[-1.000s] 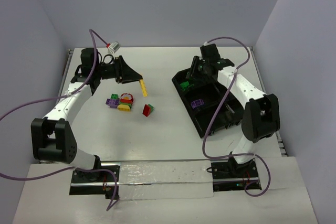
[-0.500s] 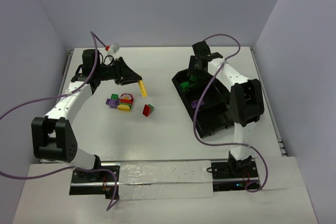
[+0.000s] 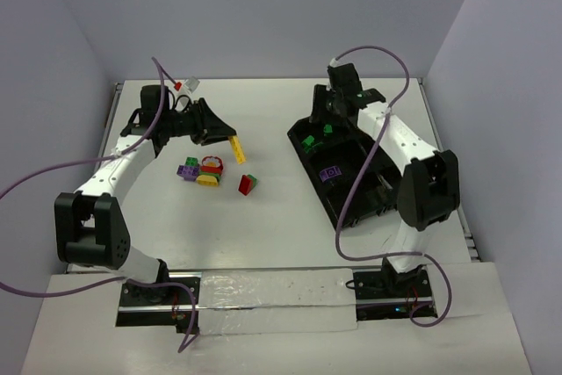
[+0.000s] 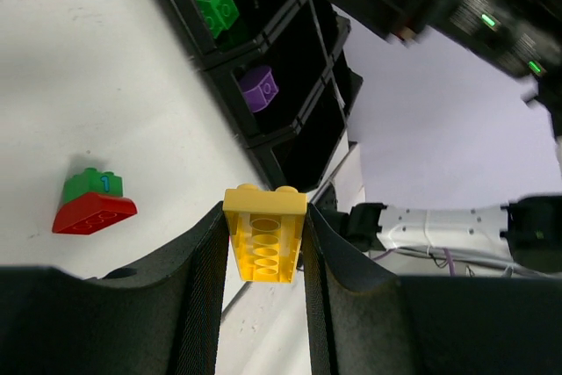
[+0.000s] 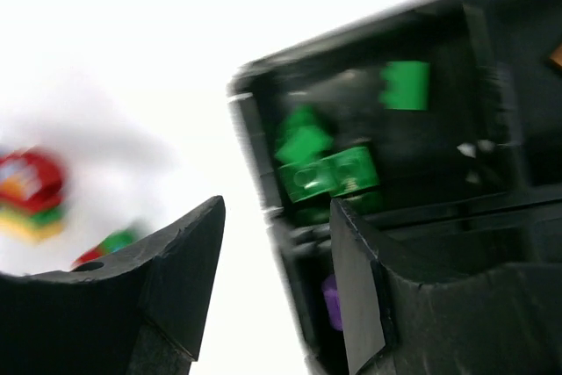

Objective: Sort the legos into containers by color

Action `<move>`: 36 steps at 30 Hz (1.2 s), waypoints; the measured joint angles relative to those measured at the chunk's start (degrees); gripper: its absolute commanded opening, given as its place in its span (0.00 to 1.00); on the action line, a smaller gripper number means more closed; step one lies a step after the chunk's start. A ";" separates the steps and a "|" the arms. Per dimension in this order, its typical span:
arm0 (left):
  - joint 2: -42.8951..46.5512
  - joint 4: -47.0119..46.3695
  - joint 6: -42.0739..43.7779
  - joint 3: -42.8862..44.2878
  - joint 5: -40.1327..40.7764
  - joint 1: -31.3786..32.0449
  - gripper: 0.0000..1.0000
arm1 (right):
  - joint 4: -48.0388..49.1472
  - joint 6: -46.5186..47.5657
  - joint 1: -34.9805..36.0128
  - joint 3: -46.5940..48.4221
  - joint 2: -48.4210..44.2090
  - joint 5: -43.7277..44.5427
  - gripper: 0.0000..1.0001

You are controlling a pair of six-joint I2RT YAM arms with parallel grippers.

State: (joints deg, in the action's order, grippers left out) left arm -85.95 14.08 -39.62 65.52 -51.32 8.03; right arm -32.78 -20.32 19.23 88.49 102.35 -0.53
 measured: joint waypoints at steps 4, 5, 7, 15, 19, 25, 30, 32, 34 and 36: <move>-0.24 0.97 -1.02 0.00 2.60 0.00 0.00 | 2.57 2.45 7.43 -0.44 -5.21 -1.11 0.61; -0.24 1.15 -1.29 0.00 3.24 0.00 0.00 | 3.29 2.96 10.11 -0.42 -5.81 -1.32 0.62; -0.24 1.72 -1.81 0.00 4.46 0.00 0.00 | 4.50 3.90 15.45 -0.40 -6.23 -2.14 0.62; -0.07 1.96 -4.77 -0.53 8.01 0.00 0.00 | 6.21 4.66 23.76 -0.40 -5.18 -6.21 0.63; -0.05 1.99 -5.34 -0.57 9.22 0.00 0.00 | 7.86 4.54 24.10 -0.42 -5.18 -7.33 0.63; 0.11 2.02 -5.78 -0.59 10.52 0.00 0.00 | 8.79 3.87 25.01 -0.22 -4.76 -8.90 0.63; 0.87 2.02 -6.25 -0.79 11.07 0.00 0.00 | 9.25 3.07 25.81 1.48 -2.27 -10.12 0.62; 1.26 2.06 -6.27 -0.83 11.27 0.00 0.00 | 9.27 2.89 26.09 2.00 -1.01 -10.56 0.59; 1.64 2.05 -6.27 -0.83 11.51 0.00 0.00 | 9.32 2.59 26.33 2.42 0.17 -10.97 0.55; 1.92 2.06 -6.27 -0.88 11.64 0.00 0.00 | 9.40 2.27 26.47 2.64 1.11 -11.33 0.43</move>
State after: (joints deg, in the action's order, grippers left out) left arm -84.02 16.14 -45.89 64.64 -39.68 8.03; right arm -23.38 -18.06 45.70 91.14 103.46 -11.87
